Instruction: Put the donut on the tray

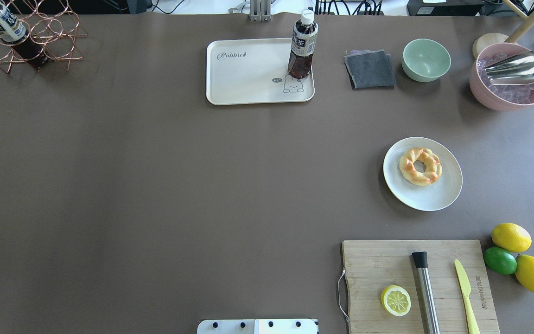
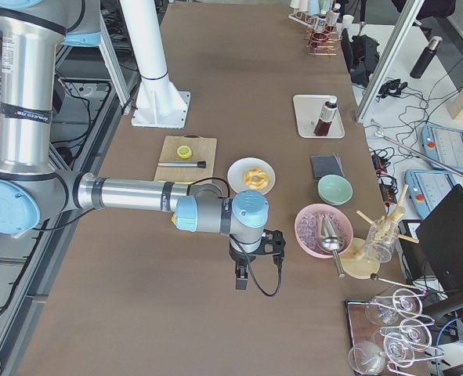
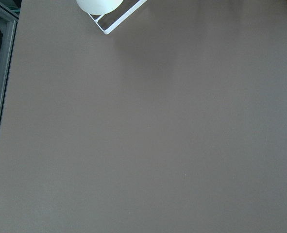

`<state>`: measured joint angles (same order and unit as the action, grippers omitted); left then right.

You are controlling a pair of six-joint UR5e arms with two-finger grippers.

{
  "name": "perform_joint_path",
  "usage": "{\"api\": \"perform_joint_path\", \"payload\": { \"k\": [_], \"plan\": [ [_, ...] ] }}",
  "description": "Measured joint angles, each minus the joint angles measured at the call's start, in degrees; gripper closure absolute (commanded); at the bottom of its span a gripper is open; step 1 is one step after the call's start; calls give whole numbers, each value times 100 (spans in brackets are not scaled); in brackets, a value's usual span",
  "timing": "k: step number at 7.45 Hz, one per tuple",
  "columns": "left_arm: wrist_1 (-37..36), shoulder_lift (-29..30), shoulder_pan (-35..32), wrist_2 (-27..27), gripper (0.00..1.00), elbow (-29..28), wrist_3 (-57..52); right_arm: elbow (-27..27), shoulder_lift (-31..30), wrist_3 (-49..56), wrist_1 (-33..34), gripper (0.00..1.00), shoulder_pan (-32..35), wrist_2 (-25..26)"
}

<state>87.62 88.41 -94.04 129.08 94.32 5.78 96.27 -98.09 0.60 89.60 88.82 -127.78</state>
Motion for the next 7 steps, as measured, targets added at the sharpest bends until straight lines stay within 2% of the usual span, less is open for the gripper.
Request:
{"api": "perform_joint_path", "payload": {
  "k": [7],
  "plan": [
    [78, 128, 35, 1, 3, 24, -11, 97, 33, -4, -40, 0, 9, 9]
  ]
}}
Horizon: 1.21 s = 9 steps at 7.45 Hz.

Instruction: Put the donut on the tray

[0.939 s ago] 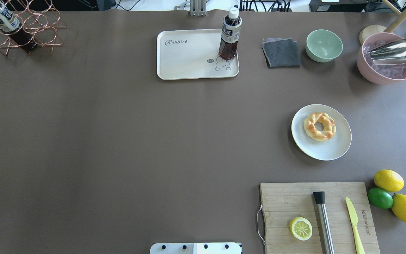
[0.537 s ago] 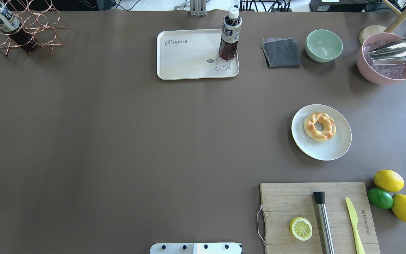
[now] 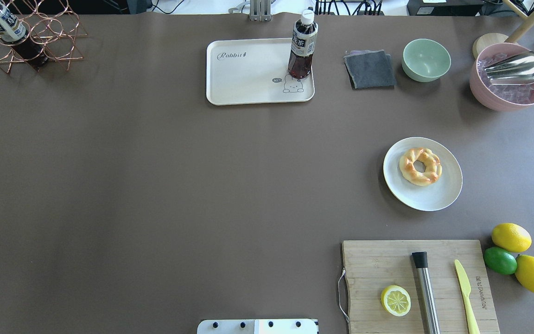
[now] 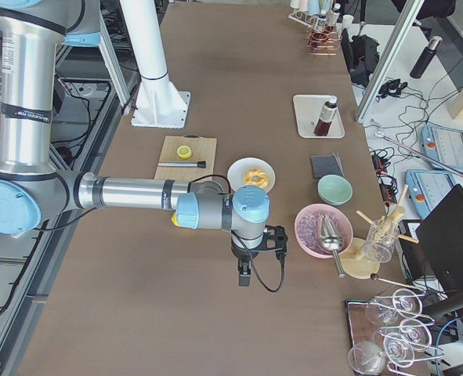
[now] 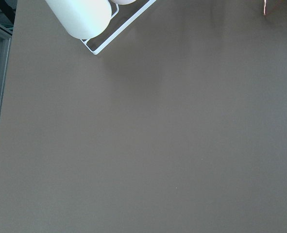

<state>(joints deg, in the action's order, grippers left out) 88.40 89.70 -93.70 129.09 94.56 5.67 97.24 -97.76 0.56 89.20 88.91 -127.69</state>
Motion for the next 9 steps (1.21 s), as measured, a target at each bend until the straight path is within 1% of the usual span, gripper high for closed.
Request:
{"api": "perform_joint_path", "payload": {
  "k": [2, 3, 4, 6, 8, 9],
  "plan": [
    [1, 177, 0, 2, 3, 40, -4, 65, 109, -25, -62, 0, 16, -11],
    [2, 243, 1, 2, 3, 48, -4, 89, 132, -16, -131, 0, 18, -103],
    [-2, 329, 6, -1, 3, 62, -1, 105, 111, -4, -363, 0, 21, -247],
    [-3, 458, 8, 41, 3, 62, 7, 71, -24, 4, -1047, 0, 32, -389],
    [74, 381, -18, 214, 3, 52, -42, 81, -331, 4, -1363, 0, 42, -491],
    [261, 354, -28, 228, 3, 51, -62, 58, -459, 15, -1579, 0, 44, -622]
  ]
}}
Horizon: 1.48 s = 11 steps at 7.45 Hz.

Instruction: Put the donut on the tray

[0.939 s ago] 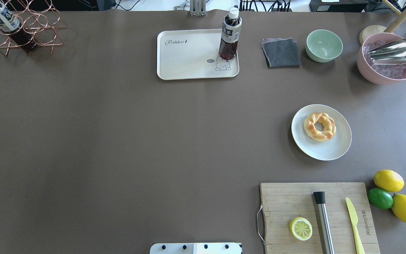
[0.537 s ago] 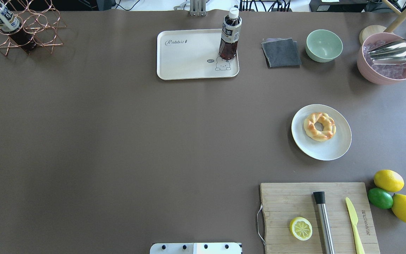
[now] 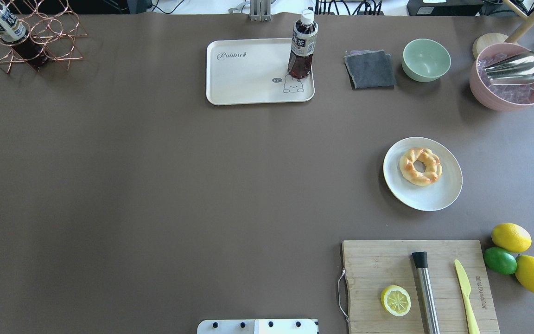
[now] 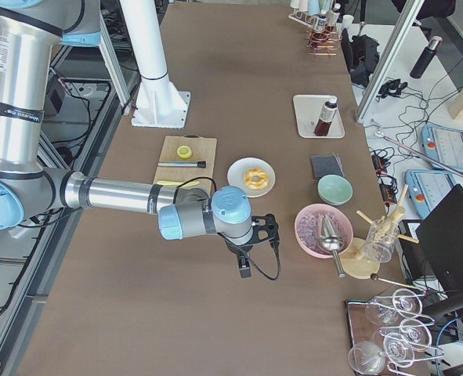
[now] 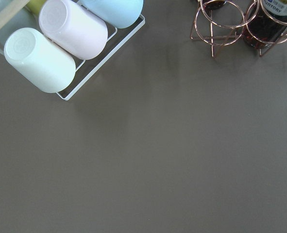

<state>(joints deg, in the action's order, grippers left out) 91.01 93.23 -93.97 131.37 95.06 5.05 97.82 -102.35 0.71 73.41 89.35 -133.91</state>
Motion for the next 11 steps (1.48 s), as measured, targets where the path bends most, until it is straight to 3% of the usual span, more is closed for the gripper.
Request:
{"api": "perform_joint_path", "payload": {
  "k": [2, 5, 8, 11],
  "plan": [
    [252, 18, -2, 27, 3, -30, 31, -43, -144, -2, -592, 0, 9, -124],
    [583, -11, -5, 257, 2, -172, 44, -39, -152, 18, -851, 0, 33, -148],
    [2173, -205, 26, 340, 2, -567, 1, -39, -113, 7, -869, 0, 38, -147],
    [2922, -178, 132, 342, 0, -802, 145, -5, -39, -10, -867, 0, 32, -154]
  ]
}}
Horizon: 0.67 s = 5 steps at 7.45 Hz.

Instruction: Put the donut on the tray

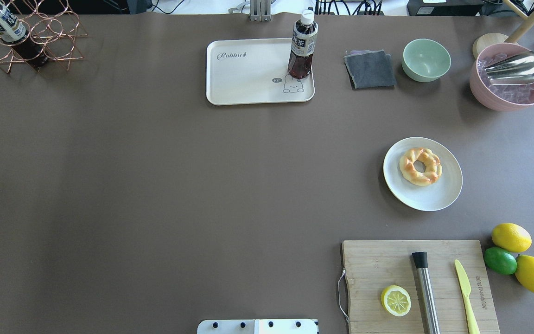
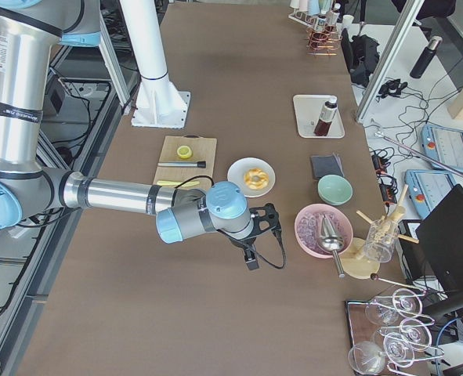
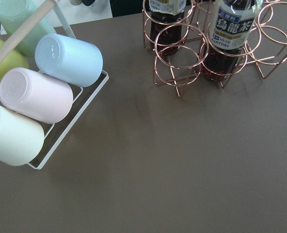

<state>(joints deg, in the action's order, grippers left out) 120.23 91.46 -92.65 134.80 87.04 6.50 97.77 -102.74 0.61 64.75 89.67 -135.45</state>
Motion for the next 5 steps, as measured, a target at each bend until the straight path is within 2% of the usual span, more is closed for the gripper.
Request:
{"api": "perform_joint_path", "payload": {
  "k": [1, 3, 5],
  "plan": [
    [172, 37, 41, 37, 1, 6, 152, 8, 49, -73, 18, 0, -34, -19],
    [278, 327, 223, 482, 1, 53, 1024, 10, 291, -858, 5, 0, -309, -114],
    [265, 835, 838, 591, 1, 54, 1992, 17, 684, -1977, -12, 0, -869, -98]
  ]
}}
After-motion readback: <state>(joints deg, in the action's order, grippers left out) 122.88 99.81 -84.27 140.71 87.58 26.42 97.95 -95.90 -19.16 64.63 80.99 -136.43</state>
